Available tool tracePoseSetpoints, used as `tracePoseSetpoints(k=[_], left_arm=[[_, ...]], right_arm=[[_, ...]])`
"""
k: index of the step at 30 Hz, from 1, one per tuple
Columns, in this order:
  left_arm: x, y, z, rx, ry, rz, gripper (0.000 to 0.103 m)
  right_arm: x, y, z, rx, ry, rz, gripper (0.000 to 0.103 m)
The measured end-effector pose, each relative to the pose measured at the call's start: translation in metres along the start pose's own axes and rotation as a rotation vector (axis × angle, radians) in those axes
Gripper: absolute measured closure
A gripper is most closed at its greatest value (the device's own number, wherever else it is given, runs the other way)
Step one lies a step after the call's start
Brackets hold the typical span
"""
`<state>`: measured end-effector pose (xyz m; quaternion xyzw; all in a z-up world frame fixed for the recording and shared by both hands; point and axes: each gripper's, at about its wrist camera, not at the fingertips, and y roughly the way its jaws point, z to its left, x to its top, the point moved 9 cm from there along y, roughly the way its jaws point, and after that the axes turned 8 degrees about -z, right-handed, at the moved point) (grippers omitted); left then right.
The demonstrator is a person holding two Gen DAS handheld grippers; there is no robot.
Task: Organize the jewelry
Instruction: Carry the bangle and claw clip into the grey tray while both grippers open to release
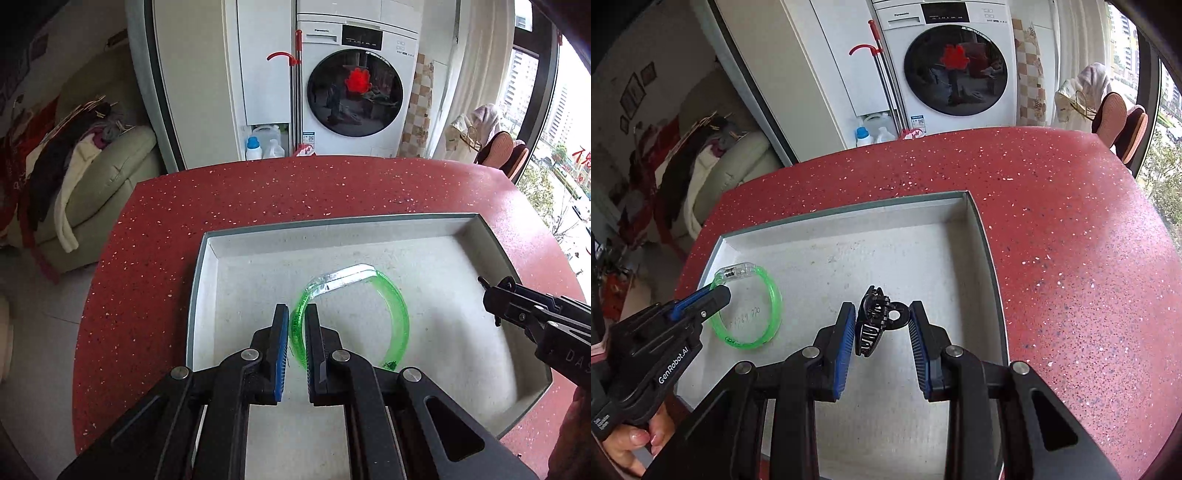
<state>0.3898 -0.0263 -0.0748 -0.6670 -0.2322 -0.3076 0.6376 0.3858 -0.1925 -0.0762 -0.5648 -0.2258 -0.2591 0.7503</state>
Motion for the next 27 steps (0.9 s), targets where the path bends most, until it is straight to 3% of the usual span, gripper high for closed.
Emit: tracePoseSetpoints(k=[10,14,20,27], left_arm=[[-0.015,0.016,-0.003,0.087,0.1,0.002,0.077],[-0.021,0.017,-0.001,0.081,0.082,0.028,0.077],[-0.018,-0.011,0.003,0.052,0.041,-0.026,0.076],[-0.023,-0.057,0.007,-0.022,-0.01,-0.071,0.076]], right_arm=[[-0.019,0.011,0.003,-0.036,-0.04,0.015,0.069],[-0.018,0.004,0.004,-0.014,-0.024,0.015,0.047],[-0.014,-0.029,0.01,0.023,0.011,-0.037,0.031],[-0.025,-0.081,0.019,0.066,0.055,-0.097,0.024]])
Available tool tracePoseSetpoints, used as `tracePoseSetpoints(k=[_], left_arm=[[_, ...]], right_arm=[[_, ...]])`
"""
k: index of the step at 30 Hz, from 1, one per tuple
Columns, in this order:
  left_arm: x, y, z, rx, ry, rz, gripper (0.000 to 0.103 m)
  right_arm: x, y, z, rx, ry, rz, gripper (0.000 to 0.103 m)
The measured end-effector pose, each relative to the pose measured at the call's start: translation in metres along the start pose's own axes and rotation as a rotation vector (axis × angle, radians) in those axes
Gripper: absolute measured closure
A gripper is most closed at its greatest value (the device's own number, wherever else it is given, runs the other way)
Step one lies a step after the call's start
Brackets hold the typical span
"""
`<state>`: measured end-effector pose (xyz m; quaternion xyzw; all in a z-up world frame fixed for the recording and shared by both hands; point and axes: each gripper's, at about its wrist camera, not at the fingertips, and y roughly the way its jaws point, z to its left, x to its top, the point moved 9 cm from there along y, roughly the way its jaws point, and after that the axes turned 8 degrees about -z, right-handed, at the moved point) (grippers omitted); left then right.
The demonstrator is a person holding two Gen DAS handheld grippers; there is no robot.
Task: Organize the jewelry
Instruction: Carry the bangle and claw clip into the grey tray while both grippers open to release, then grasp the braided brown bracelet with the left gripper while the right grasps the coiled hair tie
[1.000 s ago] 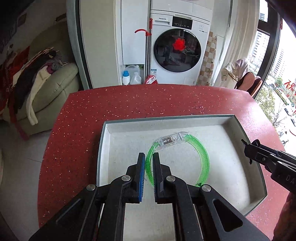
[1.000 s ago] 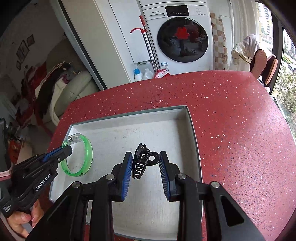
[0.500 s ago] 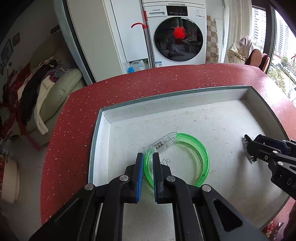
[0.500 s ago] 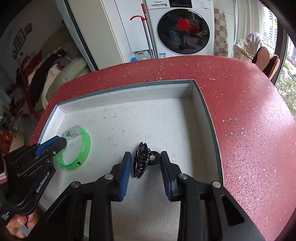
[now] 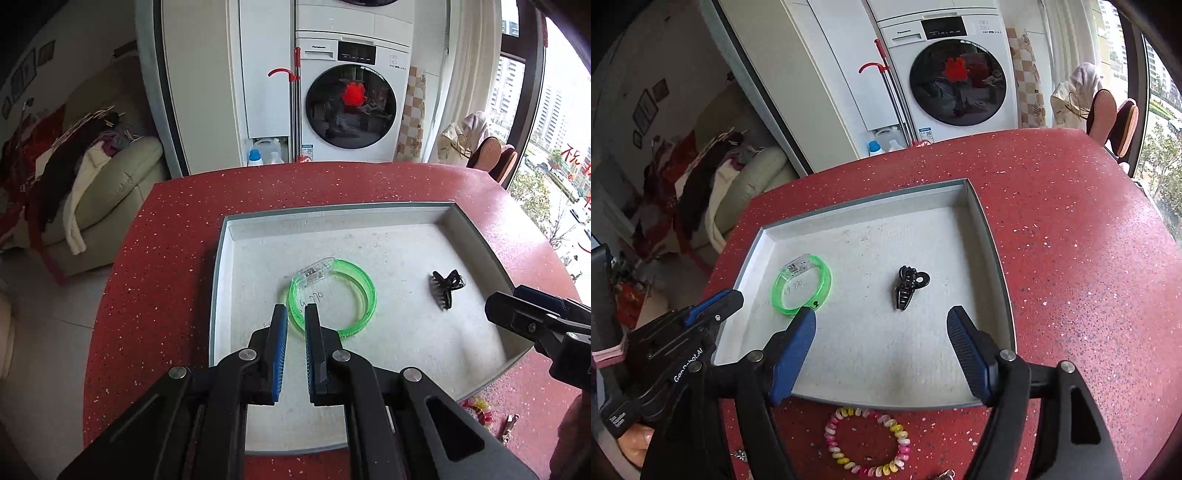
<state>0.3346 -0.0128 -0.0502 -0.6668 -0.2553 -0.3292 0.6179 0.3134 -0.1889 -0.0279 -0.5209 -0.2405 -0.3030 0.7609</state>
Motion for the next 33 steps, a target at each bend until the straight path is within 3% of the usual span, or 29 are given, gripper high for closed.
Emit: tracePoseSetpoints(k=[3,4,5,6,8,11,12,13,17,26,33], left_arm=[[-0.006,-0.022,0.005,-0.024,-0.023,-0.02,0.073],[-0.009,-0.029,0.007,-0.028,-0.03,-0.024,0.062],[-0.013,-0.036,0.01,-0.033,-0.04,-0.025,0.011],[-0.016,-0.044,0.015,-0.022,-0.057,-0.029,0.0],[-0.023,-0.059,0.021,-0.011,-0.08,-0.078,0.0],[-0.039,-0.07,0.02,-0.021,-0.078,-0.067,0.0],[-0.045,-0.073,0.02,-0.024,-0.078,-0.067,0.0],[-0.05,-0.078,0.02,-0.022,-0.071,-0.066,0.0],[-0.076,-0.089,0.023,0.017,-0.051,-0.053,0.0],[-0.134,-0.1,0.013,-0.012,-0.064,0.043,0.0],[-0.161,-0.098,0.002,-0.002,-0.054,0.101,0.0]], right_arm=[[-0.01,-0.023,0.001,0.02,0.041,-0.021,0.023],[-0.015,-0.03,0.001,0.027,0.057,-0.022,0.022],[-0.02,-0.035,0.001,0.032,0.071,-0.024,0.021],[-0.027,-0.041,0.001,0.034,0.084,-0.024,0.021],[-0.039,-0.05,-0.002,0.036,0.105,-0.02,0.017],[-0.058,-0.063,-0.006,0.035,0.135,-0.022,0.014],[-0.064,-0.068,-0.008,0.028,0.136,-0.03,0.011],[-0.068,-0.073,-0.009,0.025,0.134,-0.045,0.0],[-0.088,-0.089,-0.009,0.013,0.121,-0.067,0.0],[-0.142,-0.094,-0.013,-0.052,0.083,0.048,0.0],[-0.157,-0.093,-0.011,-0.069,0.049,0.081,0.0]])
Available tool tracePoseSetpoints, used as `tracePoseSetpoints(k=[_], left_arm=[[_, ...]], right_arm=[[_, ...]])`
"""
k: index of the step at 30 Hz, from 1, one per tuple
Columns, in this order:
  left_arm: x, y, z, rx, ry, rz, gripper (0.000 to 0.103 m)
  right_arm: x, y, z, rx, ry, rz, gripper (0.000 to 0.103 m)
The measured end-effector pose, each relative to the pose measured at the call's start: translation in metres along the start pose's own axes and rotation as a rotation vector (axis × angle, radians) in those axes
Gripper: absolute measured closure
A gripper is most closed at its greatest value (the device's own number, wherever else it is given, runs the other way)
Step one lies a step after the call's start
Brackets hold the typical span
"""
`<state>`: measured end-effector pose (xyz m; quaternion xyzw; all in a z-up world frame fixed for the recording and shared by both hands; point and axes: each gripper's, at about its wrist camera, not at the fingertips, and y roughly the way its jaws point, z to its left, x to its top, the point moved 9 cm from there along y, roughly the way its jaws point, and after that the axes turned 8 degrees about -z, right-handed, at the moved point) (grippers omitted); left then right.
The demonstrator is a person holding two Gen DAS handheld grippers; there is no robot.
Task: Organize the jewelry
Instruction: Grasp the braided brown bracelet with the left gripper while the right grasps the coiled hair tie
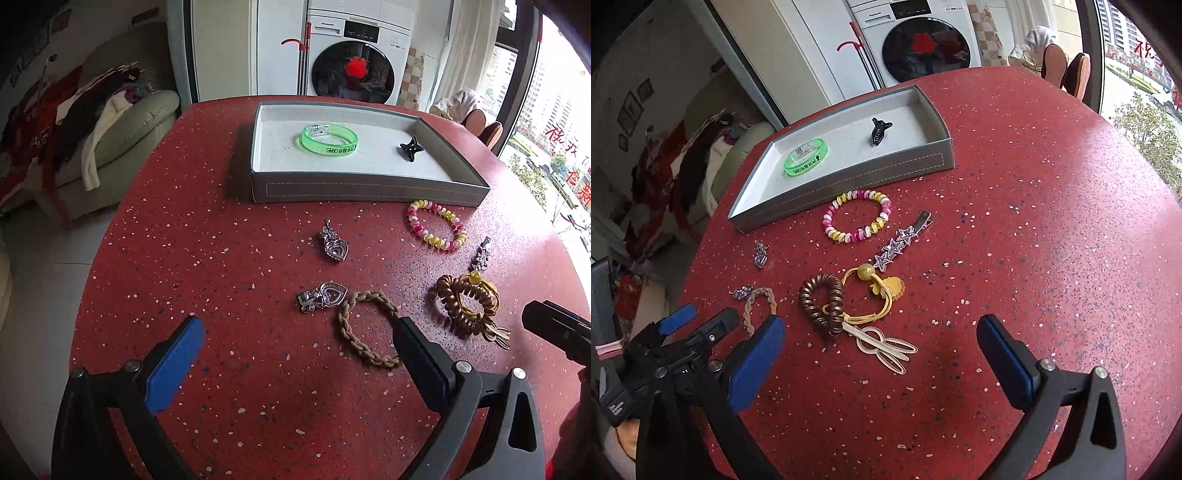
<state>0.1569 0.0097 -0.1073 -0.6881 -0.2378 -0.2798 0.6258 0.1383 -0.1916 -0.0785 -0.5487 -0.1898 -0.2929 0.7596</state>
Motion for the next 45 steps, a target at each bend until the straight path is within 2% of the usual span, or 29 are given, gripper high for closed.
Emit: tracePoseSetpoints(k=[3,6,9,14,24,26,31,33,35,42,45], left_arm=[[-0.004,0.003,-0.002,0.006,0.001,0.013,0.0],[-0.005,0.006,-0.003,0.013,-0.003,0.023,0.0],[-0.006,0.006,-0.004,0.018,-0.007,0.026,0.0],[-0.006,0.008,-0.007,0.021,0.0,0.03,0.0],[-0.01,0.014,-0.014,0.025,0.024,0.054,0.0],[-0.011,0.014,-0.014,0.027,0.027,0.058,0.006],[-0.012,0.013,-0.018,0.024,0.04,0.054,0.007],[-0.012,0.011,-0.021,0.012,0.05,0.051,0.014],[-0.012,0.01,-0.025,0.014,0.073,0.046,0.017],[-0.012,0.006,-0.038,-0.026,0.119,0.043,0.039],[-0.013,0.004,-0.046,-0.059,0.142,0.042,0.065]], right_arm=[[0.003,-0.002,0.005,0.01,-0.009,-0.01,0.001],[0.004,-0.002,0.011,0.029,-0.021,-0.008,0.007],[0.003,0.001,0.017,0.047,-0.026,0.004,0.015],[0.001,0.009,0.025,0.059,-0.046,0.027,0.038],[-0.001,0.021,0.032,0.088,-0.063,0.062,0.052],[-0.002,0.025,0.034,0.092,-0.071,0.073,0.057],[-0.006,0.032,0.035,0.09,-0.083,0.097,0.072],[-0.007,0.032,0.035,0.083,-0.092,0.098,0.077],[-0.008,0.031,0.035,0.085,-0.097,0.096,0.089],[-0.009,0.026,0.036,0.083,-0.109,0.08,0.091],[-0.007,0.022,0.035,0.084,-0.102,0.07,0.091]])
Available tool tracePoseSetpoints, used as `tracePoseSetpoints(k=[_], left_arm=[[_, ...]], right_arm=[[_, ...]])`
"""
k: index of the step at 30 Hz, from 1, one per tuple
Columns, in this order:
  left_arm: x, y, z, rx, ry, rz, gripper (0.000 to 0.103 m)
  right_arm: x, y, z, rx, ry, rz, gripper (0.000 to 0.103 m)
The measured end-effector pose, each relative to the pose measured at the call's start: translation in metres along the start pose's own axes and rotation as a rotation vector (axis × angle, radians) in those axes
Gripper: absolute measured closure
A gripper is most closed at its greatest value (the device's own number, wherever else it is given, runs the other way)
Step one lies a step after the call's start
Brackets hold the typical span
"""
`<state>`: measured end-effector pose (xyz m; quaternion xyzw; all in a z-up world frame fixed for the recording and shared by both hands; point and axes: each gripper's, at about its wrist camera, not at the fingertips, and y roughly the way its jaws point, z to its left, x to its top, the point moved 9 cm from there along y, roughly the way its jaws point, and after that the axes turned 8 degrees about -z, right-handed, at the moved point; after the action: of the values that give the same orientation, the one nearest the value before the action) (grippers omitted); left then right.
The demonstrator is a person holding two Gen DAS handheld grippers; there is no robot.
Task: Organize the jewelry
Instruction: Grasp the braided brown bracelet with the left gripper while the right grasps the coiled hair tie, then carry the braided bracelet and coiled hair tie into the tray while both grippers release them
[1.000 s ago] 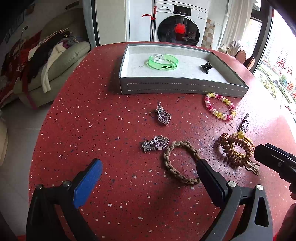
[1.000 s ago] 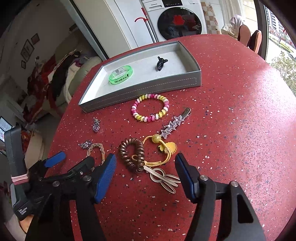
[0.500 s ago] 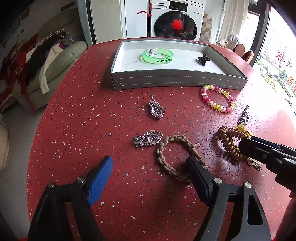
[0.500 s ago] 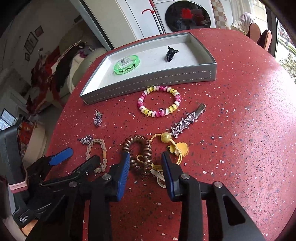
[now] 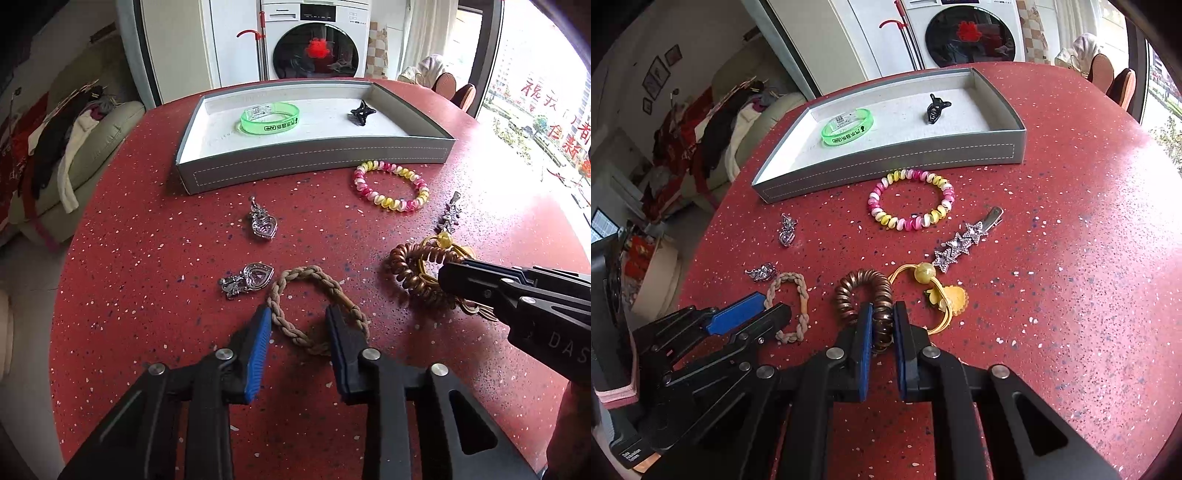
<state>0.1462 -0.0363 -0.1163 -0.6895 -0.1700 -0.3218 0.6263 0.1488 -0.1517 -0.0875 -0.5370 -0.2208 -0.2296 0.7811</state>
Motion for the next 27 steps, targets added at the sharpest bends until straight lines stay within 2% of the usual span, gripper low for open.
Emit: tracePoseSetpoints(k=[1,2,6,10,27], left_arm=[[0.0,-0.001,-0.002,-0.003,0.011,-0.002,0.075],[-0.001,-0.001,-0.003,-0.001,0.02,-0.003,0.079],[-0.002,-0.005,0.001,-0.071,-0.037,-0.003,0.079],[-0.001,-0.011,0.007,-0.098,-0.073,-0.015,0.079],[0.03,-0.046,0.027,-0.142,-0.128,-0.102,0.079]], right_arm=[[0.0,-0.002,0.0,0.001,0.003,-0.005,0.091],[0.001,-0.004,-0.001,0.004,0.007,-0.009,0.091],[0.004,-0.013,-0.003,0.016,0.021,-0.028,0.091],[0.006,-0.022,-0.004,0.038,0.046,-0.046,0.091],[0.026,-0.042,-0.004,0.055,0.078,-0.095,0.091]])
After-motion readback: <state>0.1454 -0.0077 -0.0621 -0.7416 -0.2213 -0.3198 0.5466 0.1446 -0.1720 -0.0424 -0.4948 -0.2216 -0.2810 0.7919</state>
